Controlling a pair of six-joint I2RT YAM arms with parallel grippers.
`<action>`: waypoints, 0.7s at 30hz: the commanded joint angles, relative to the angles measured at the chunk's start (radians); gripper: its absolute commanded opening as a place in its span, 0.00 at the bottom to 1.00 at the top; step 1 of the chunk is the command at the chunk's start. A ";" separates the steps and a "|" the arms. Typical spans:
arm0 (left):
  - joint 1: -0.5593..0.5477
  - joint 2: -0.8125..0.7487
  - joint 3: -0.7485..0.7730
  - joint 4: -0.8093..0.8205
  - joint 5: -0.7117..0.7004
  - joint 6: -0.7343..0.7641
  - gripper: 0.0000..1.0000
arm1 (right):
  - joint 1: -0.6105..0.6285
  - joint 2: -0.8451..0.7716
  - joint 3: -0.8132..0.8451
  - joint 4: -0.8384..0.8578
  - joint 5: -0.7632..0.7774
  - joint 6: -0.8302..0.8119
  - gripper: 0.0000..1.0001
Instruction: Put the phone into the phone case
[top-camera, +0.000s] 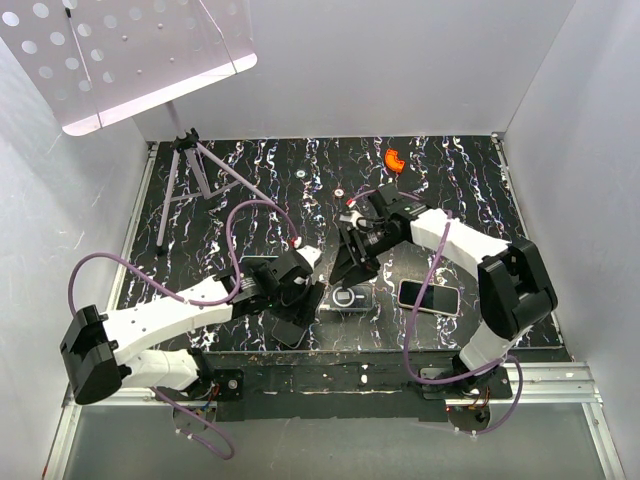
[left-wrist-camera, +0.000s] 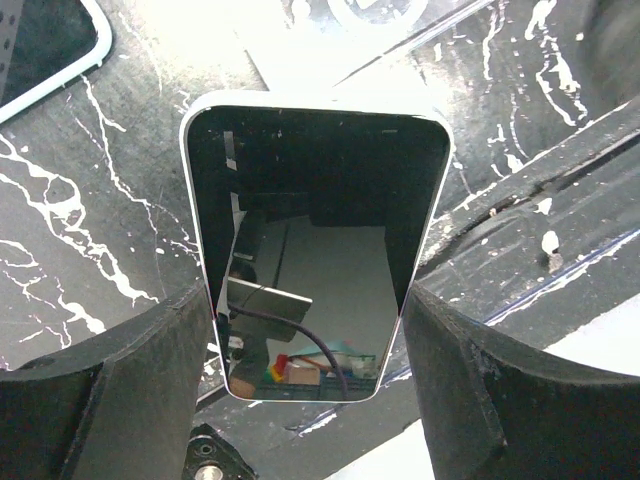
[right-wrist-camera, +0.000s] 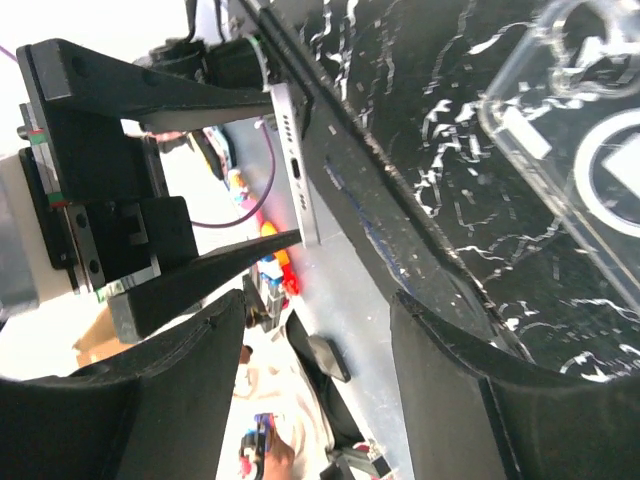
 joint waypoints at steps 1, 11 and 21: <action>-0.027 -0.057 0.051 0.052 0.000 0.027 0.00 | 0.052 0.031 0.061 0.023 -0.097 -0.016 0.66; -0.057 -0.079 0.060 0.069 0.009 0.039 0.00 | 0.124 0.138 0.096 0.076 -0.178 0.004 0.61; -0.069 -0.083 0.061 0.083 0.025 0.053 0.00 | 0.150 0.237 0.113 0.087 -0.250 -0.002 0.46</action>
